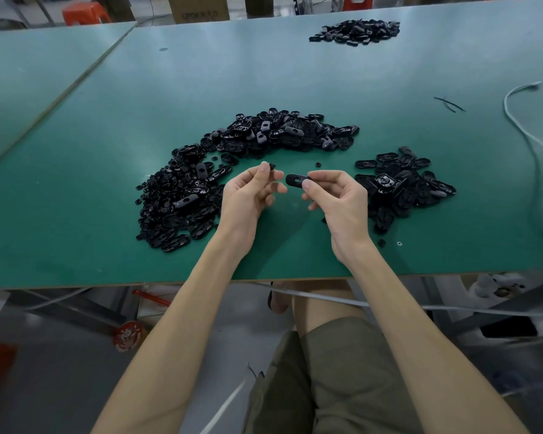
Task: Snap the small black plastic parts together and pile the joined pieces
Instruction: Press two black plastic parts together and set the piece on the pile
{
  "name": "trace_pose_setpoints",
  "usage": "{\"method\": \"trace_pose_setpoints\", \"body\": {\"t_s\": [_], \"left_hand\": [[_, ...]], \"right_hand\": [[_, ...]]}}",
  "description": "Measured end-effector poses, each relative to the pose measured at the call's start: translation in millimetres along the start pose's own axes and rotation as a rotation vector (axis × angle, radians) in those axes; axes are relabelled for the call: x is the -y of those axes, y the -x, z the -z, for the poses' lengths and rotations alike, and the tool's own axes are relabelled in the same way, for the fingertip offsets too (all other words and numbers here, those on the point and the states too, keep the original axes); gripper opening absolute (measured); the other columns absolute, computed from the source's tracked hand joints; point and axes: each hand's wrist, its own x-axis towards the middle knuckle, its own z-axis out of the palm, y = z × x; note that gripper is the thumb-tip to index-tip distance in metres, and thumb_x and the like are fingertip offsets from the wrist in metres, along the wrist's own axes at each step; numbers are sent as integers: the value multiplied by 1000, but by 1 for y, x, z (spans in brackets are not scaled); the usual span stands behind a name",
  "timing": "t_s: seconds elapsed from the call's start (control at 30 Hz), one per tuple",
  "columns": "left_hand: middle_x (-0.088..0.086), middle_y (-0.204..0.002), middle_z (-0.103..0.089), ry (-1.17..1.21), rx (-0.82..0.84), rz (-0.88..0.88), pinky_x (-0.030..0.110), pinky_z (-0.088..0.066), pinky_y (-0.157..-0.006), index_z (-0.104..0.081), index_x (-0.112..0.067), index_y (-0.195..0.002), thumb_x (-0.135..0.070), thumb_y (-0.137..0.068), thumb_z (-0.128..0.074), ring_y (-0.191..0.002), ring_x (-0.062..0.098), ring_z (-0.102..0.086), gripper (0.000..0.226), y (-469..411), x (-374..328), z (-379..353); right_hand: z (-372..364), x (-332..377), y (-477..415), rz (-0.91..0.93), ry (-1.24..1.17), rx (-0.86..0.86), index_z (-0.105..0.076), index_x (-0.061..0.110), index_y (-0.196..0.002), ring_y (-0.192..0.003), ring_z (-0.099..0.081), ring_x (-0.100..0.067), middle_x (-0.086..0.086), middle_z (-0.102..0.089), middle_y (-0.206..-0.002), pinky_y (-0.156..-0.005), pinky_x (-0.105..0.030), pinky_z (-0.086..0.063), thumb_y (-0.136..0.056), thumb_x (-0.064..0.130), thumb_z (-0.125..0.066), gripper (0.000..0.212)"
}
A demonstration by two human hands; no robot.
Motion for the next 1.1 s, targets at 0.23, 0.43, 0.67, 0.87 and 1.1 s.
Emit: {"method": "trace_pose_setpoints", "body": {"t_s": [0.23, 0.43, 0.67, 0.87, 1.1], "left_hand": [[1, -97, -77, 75, 3, 70, 28, -49, -76, -68, -10, -98, -18, -102, -62, -74, 11, -67, 10, 2, 2, -3], [2, -93, -72, 174, 47, 81, 22, -50, -64, -67, -5, -97, -13, -104, -58, -67, 9, -60, 14, 0, 1, -1], [-3, -72, -61, 316, 94, 126, 20, -48, -62, -68, -3, -93, -11, -105, -55, -60, 5, -53, 20, -4, 1, 3], [2, -81, -59, 368, 137, 118, 22, -50, -64, -78, -10, -76, -8, -105, -55, -59, 5, -52, 37, -5, 2, 3], [-1, -84, -74, -277, 7, -140, 22, -47, -58, -63, -7, -96, -10, -104, -59, -61, 8, -59, 10, -2, 22, -6]], "right_hand": [[0, 1, 1, -4, 10, 3, -71, 5, -100, -74, -72, -13, -5, -76, -86, -62, -22, -54, -90, 2, -77, 12], [0, 1, 0, -2, 13, 4, -71, 6, -99, -74, -72, -13, -6, -76, -88, -62, -22, -53, -90, 2, -77, 12], [-1, -1, -1, -1, 9, 3, -71, 7, -98, -72, -72, -13, -6, -76, -86, -61, -22, -53, -89, 2, -78, 12], [0, -2, -1, -3, 16, 7, -72, 8, -98, -74, -72, -14, -4, -77, -86, -61, -23, -53, -89, 3, -78, 13], [0, -1, 0, 5, 5, 3, -73, 10, -97, -76, -72, -16, 0, -77, -84, -62, -23, -54, -89, 2, -79, 13]]}}
